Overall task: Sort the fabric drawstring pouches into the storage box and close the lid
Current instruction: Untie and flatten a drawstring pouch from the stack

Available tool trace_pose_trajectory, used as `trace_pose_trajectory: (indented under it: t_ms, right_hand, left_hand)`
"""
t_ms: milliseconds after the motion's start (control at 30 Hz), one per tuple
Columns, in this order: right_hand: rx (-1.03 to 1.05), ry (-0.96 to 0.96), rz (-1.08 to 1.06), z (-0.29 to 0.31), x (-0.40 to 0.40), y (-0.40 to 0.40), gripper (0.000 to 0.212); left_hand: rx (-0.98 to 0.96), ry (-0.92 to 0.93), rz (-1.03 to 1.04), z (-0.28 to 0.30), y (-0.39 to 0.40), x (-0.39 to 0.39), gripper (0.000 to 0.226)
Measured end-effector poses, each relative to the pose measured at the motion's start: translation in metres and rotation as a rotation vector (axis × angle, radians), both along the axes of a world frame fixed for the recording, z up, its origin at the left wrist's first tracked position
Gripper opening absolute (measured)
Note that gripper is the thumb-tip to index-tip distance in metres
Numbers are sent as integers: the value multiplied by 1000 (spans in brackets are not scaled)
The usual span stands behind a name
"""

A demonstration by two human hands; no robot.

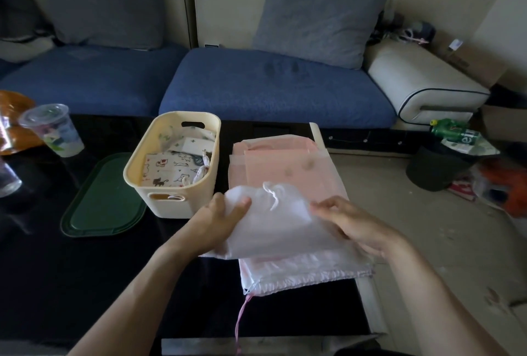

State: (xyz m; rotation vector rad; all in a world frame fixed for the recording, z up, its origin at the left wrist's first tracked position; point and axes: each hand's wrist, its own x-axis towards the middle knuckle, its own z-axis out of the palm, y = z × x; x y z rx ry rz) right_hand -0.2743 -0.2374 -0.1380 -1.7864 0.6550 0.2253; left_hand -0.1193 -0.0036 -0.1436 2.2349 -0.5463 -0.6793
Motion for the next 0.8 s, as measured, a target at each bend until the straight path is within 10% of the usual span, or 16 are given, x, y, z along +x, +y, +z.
trace_pose_trajectory:
  t_ms: [133,233,333,467,600,800]
  right_hand:
    - [-113,21,111,-10,-13,-14,95]
    - [-54,-144,-48,-13,-11,-14,77]
    - [-3,-337,-160,-9,-6,-12,56]
    - [-20,-436,-176,-6,1,-6,23]
    - [-55,-547,-186,4,1,-2,54]
    - [-298,-582,-181,17,15,-3,82]
  left_hand:
    - [101,-24,86,2,-4,-3,71]
    - [66,-366,88,6,0,-24,78]
    - [-110,-755,-175,8,2,-40,84]
    - [141,-834,-392,-9,-5,-34,93]
    - [-44,-817,-209,-10,-10,-24,43]
    - [-260,-618,-144,11,5,-8,34]
